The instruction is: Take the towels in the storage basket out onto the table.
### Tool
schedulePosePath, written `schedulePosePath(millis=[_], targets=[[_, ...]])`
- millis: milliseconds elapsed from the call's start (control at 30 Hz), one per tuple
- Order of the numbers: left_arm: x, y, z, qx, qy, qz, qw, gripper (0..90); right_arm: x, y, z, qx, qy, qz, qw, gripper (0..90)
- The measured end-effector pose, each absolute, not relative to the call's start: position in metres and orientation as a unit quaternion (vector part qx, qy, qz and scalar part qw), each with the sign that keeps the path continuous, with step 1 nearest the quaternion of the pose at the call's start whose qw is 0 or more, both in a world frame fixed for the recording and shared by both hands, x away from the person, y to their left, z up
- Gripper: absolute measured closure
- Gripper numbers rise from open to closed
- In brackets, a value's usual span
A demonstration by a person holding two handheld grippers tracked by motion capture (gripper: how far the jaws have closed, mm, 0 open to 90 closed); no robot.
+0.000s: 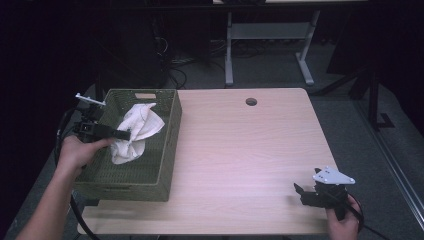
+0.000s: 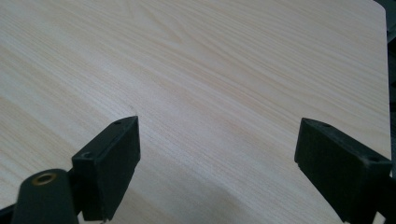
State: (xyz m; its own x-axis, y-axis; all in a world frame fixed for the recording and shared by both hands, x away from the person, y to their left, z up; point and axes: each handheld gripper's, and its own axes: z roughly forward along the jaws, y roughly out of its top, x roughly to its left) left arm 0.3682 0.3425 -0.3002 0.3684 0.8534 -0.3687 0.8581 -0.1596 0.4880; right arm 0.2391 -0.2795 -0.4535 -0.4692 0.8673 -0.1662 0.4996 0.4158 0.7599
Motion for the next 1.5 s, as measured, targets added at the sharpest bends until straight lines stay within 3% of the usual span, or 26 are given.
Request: schedulePosePath(millis=[967,1500], targets=[[0.369,0.306,-0.258,0.786,0.525,0.026,0.327,69.7,0.237,-0.279,-0.450,0.424,0.793,0.331,0.285,13.9],[0.369,0.287,-0.254,0.794,0.514,0.023,0.323,69.8,0.236,-0.279,-0.448,0.423,0.792,0.335,0.286,13.9]])
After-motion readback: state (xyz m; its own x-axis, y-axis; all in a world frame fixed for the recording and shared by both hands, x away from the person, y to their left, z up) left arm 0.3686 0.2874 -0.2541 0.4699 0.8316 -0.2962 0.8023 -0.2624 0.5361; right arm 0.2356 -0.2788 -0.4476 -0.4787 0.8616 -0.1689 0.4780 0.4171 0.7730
